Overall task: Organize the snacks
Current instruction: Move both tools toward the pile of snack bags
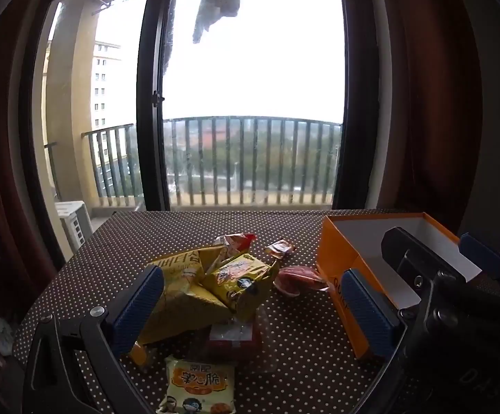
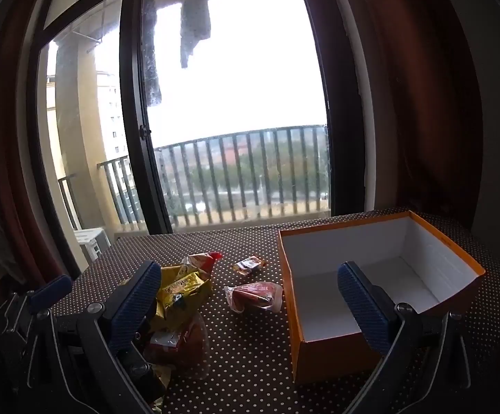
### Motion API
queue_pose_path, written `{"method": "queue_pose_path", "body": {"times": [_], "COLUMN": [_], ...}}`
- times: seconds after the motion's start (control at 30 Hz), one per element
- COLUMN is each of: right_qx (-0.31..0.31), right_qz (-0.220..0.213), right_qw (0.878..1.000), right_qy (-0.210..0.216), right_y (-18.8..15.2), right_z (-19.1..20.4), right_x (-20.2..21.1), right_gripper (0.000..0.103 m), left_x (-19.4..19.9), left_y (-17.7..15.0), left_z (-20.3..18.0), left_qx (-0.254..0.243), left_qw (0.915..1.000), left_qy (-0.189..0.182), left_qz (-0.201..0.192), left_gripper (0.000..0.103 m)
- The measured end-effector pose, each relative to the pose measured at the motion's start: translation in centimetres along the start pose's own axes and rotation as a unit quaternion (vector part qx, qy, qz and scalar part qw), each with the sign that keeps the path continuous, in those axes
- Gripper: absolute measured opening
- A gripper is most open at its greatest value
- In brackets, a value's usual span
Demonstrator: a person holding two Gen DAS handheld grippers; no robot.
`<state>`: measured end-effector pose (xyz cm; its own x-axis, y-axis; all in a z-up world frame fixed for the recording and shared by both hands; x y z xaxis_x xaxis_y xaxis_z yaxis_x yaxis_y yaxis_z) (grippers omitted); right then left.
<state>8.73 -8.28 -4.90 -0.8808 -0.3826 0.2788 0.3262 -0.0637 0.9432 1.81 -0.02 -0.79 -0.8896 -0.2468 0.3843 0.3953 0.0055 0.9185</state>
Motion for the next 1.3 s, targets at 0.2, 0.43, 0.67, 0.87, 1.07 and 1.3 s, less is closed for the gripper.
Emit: {"method": "queue_pose_path", "body": {"times": [0.2, 0.43, 0.67, 0.87, 1.07, 1.3], "right_qx": [0.001, 0.001, 0.003, 0.002, 0.002, 0.0], "right_qz": [0.006, 0.004, 0.003, 0.002, 0.005, 0.007], "right_qw": [1.0, 1.0, 1.0, 1.0, 1.0, 1.0], "right_qy": [-0.008, -0.006, -0.008, -0.013, -0.017, -0.02], "right_y": [-0.18, -0.03, 0.15, 0.11, -0.12, -0.27], "right_z": [0.22, 0.19, 0.16, 0.03, -0.07, -0.02], "right_x": [-0.03, 0.07, 0.25, 0.41, 0.41, 0.37], "right_gripper": [0.103, 0.103, 0.103, 0.103, 0.103, 0.103], "left_x": [0.35, 0.49, 0.71, 0.89, 0.9, 0.84], "left_y": [-0.1, 0.18, 0.31, 0.34, 0.14, 0.04], "left_z": [0.1, -0.3, -0.2, -0.25, -0.31, -0.28], "left_qx": [0.007, 0.005, 0.007, 0.006, 0.005, 0.004], "left_qw": [1.0, 1.0, 1.0, 1.0, 1.0, 1.0], "left_qy": [-0.003, 0.001, -0.001, 0.0, 0.002, 0.001], "left_qz": [0.0, 0.001, -0.003, -0.006, -0.005, -0.005], "left_gripper": [0.102, 0.102, 0.102, 0.102, 0.102, 0.102]}}
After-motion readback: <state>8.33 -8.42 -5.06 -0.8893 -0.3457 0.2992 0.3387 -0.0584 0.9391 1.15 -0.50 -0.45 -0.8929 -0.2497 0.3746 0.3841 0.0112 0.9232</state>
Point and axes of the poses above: each gripper's, at about its wrist camera, not at the fingertips, and x roughly against the way its jaws point, z to its left, y to its top, the point moved 2 cm from there along -x, roughly the way its jaws point, and after that the axes turned 14 degrees about y, right-handed, at the moved point
